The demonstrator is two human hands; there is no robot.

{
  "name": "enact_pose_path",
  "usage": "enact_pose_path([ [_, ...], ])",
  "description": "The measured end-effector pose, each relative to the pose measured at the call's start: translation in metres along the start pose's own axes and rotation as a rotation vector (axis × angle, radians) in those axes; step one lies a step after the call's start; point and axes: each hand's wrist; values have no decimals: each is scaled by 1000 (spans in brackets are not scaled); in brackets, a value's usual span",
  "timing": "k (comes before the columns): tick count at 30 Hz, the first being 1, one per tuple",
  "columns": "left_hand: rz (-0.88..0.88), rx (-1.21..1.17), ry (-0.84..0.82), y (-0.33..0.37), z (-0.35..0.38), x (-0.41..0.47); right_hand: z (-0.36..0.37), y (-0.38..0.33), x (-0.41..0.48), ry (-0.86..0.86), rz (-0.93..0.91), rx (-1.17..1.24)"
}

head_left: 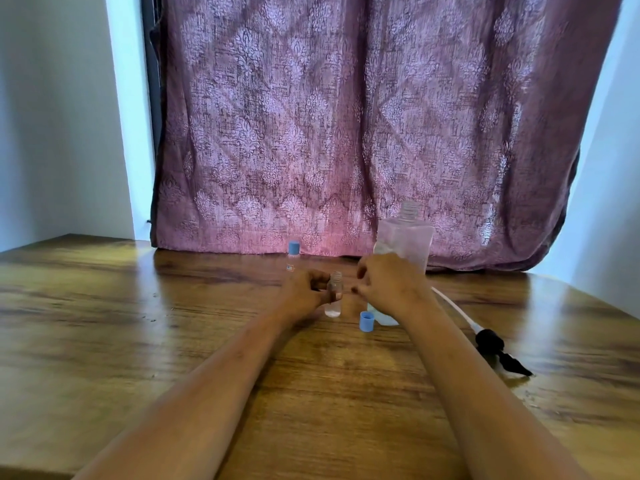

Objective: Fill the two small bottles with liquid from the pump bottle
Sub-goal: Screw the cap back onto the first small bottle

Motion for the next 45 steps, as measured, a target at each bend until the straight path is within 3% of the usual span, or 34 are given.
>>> enact_pose_path([
  [3, 16, -12, 4, 0, 0, -2, 10, -3, -2, -217, 53, -57],
  [10, 2, -67, -28, 3, -1, -2, 30, 0, 0, -420, 69, -33],
  [13, 2, -66, -24, 3, 0, -2, 22, 0, 1, -329, 56, 132],
  [20, -28, -104, -49, 2, 0, -2, 15, -2, 5, 177, 53, 775],
  [24, -19, -123, -60, 5, 0, -4, 27, -4, 8, 291, 78, 935],
  [31, -1, -138, -85, 7, 0, -7, 42, 3, 11, 345, 133, 967],
  [45, 14, -149, -115, 11, -2, -11, 54, 0, 14, 151, 73, 1012],
])
Point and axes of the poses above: each hand's wrist, its own x-axis towards the middle knuckle, its own z-axis out of the palm, y = z × x, and after that the axes turned 6 degrees about x, right-handed
